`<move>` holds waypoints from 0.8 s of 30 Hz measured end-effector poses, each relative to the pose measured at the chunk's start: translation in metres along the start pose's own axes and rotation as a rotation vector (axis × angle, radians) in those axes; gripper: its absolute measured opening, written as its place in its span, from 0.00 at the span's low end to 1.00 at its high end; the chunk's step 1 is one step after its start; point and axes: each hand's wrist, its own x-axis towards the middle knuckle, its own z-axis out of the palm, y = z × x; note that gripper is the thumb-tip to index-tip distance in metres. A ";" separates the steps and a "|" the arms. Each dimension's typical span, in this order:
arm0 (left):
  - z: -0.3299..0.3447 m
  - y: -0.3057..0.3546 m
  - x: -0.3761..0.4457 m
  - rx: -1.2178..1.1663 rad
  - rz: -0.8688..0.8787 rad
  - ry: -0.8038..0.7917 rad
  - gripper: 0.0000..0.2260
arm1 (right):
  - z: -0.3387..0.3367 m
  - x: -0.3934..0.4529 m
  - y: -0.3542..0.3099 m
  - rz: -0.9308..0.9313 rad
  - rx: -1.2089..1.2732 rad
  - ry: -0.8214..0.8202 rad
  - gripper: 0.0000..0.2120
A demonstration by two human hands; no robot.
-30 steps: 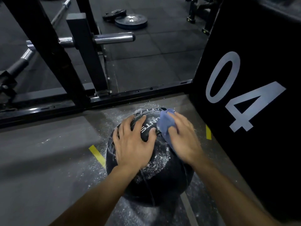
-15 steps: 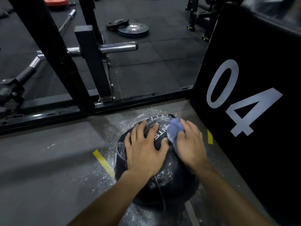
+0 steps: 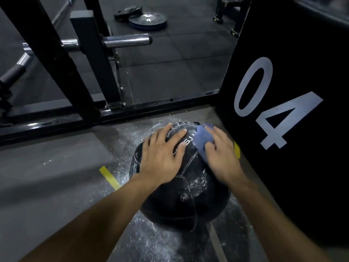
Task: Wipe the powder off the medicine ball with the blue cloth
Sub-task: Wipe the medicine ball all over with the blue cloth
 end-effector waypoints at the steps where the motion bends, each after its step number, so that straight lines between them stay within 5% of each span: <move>1: -0.001 0.000 0.006 -0.006 -0.012 -0.009 0.27 | 0.005 -0.017 0.002 -0.059 -0.031 0.038 0.35; 7: -0.004 -0.001 0.041 -0.076 -0.059 -0.094 0.24 | 0.079 -0.116 0.009 -0.306 -0.293 0.305 0.37; 12: -0.006 -0.008 0.037 -0.064 -0.012 -0.130 0.21 | 0.088 -0.110 0.013 -0.333 -0.399 0.318 0.36; 17: -0.009 -0.006 0.030 0.036 0.046 -0.218 0.27 | 0.054 -0.053 -0.020 -0.103 -0.351 0.243 0.34; 24: -0.010 0.010 -0.026 0.056 0.046 -0.072 0.25 | -0.007 0.059 -0.028 0.341 -0.082 -0.098 0.27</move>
